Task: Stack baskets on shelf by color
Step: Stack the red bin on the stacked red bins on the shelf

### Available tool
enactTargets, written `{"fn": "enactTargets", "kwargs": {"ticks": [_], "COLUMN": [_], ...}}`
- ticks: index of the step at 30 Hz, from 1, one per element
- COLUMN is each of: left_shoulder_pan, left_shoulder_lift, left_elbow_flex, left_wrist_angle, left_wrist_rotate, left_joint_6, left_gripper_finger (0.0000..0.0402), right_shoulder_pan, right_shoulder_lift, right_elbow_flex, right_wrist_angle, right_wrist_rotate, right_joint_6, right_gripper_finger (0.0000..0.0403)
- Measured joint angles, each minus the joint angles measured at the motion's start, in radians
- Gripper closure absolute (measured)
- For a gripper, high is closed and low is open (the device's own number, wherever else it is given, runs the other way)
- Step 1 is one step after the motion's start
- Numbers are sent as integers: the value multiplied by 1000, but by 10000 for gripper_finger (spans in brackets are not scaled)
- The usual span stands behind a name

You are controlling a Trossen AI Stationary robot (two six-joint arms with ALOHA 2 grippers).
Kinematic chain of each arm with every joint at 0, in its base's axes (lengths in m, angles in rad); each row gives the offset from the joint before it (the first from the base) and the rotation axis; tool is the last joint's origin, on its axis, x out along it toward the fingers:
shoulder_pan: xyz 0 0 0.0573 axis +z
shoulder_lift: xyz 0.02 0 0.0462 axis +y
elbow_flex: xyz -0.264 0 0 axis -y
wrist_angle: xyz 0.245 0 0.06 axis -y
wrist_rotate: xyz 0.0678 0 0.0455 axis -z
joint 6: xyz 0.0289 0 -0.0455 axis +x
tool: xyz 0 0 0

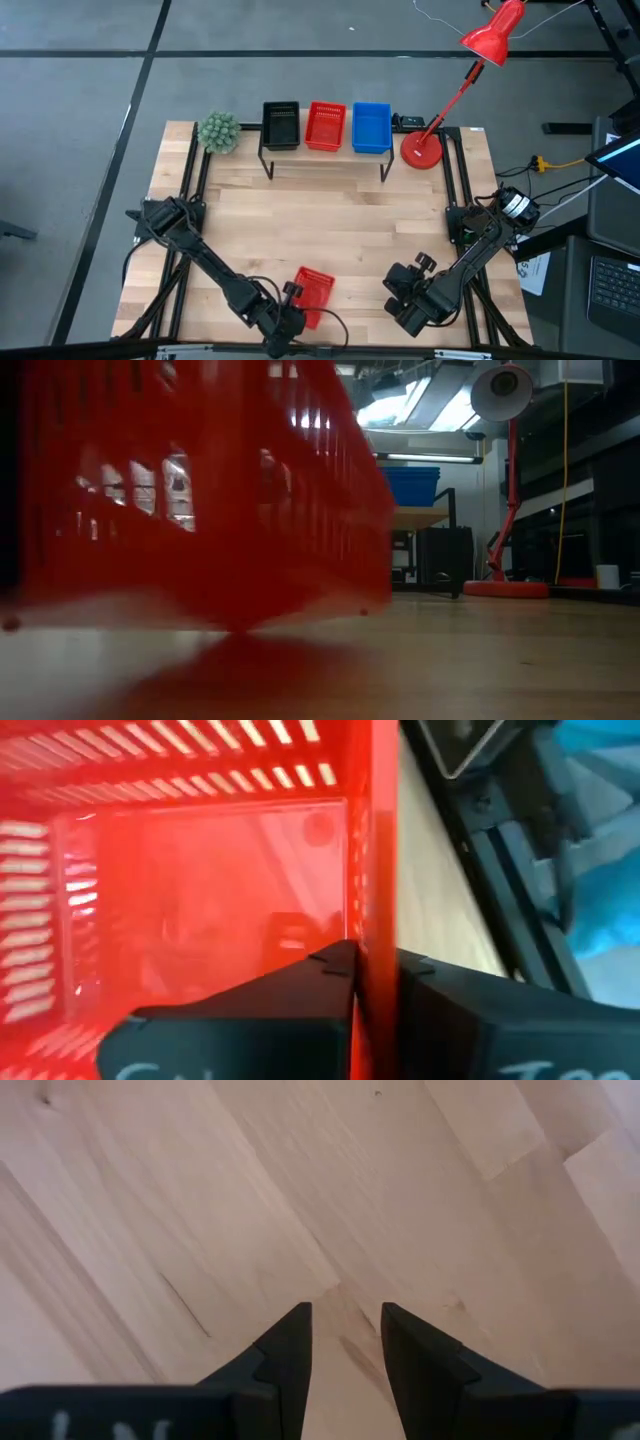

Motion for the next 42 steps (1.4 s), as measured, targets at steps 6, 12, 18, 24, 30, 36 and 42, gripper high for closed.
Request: {"fn": "enactTargets", "kwargs": {"ticks": [6,12,18,24,30,36,42], "left_shoulder_pan": [14,117,401,755,1074,1203,1200], "left_shoulder_lift": [-65,-215,-370,-438,-408,-347,-304], "left_elbow_flex": [181,303,301,300,301,298,299], "left_wrist_angle": [-329,-613,-630,-575,-455,-457,-416], "left_wrist_rotate": [-142,-367,-304,-80,219,351,367], "left_joint_6": [90,306,527,754,909,905,956], "left_gripper_finger": [401,401,401,401,401,401,401], "right_shoulder_pan": [4,3,2,-32,-145,-249,-297], "right_shoulder_lift": [0,0,0,0,0,0,0], "right_elbow_flex": [0,0,0,0,0,0,0], "right_wrist_angle": [24,30,55,45,10,-70,-87], "right_wrist_rotate": [-5,-6,35,117,123,105,104], "right_joint_6": [0,0,1,0,0,-3,-27], "right_gripper_finger": [281,281,281,281,281,281,281]}}
